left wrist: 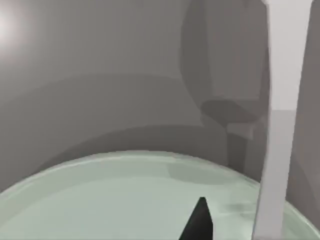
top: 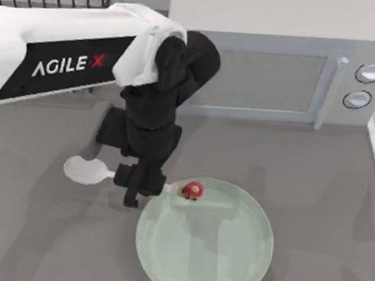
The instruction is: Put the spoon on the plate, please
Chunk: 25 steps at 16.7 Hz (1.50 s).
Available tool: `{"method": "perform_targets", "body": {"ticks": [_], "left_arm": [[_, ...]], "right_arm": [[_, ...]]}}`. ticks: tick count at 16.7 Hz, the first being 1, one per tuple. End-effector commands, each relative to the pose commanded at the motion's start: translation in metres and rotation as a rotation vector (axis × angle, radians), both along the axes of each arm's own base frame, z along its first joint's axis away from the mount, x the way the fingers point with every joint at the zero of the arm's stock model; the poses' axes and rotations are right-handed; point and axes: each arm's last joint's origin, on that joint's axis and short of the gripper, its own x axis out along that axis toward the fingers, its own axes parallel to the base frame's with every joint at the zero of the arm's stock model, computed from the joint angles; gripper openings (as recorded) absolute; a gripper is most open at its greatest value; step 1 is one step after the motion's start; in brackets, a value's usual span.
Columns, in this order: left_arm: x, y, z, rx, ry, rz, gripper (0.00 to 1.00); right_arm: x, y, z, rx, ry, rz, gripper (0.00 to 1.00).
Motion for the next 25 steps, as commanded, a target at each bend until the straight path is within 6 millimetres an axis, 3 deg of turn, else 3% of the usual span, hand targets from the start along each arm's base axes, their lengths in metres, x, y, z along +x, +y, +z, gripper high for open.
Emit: {"method": "perform_targets", "body": {"ticks": [4, 9, 19, 25], "left_arm": [[-0.033, -0.043, 0.004, -0.009, -0.012, 0.092, 0.0], [-0.059, -0.071, 0.009, -0.021, -0.023, 0.142, 0.0], [-0.06, -0.073, 0.01, -0.029, -0.035, 0.148, 0.0], [-0.054, -0.086, 0.017, -0.1, -0.128, 0.153, 0.0]], "right_arm": [[0.0, 0.0, 0.0, 0.0, 0.0, 0.0, 1.0], [0.0, 0.0, 0.0, 0.0, 0.0, 0.0, 1.0], [0.0, 0.0, 0.0, 0.0, 0.0, 0.0, 1.0], [0.0, 0.0, 0.0, 0.0, 0.0, 0.0, 1.0]]}}
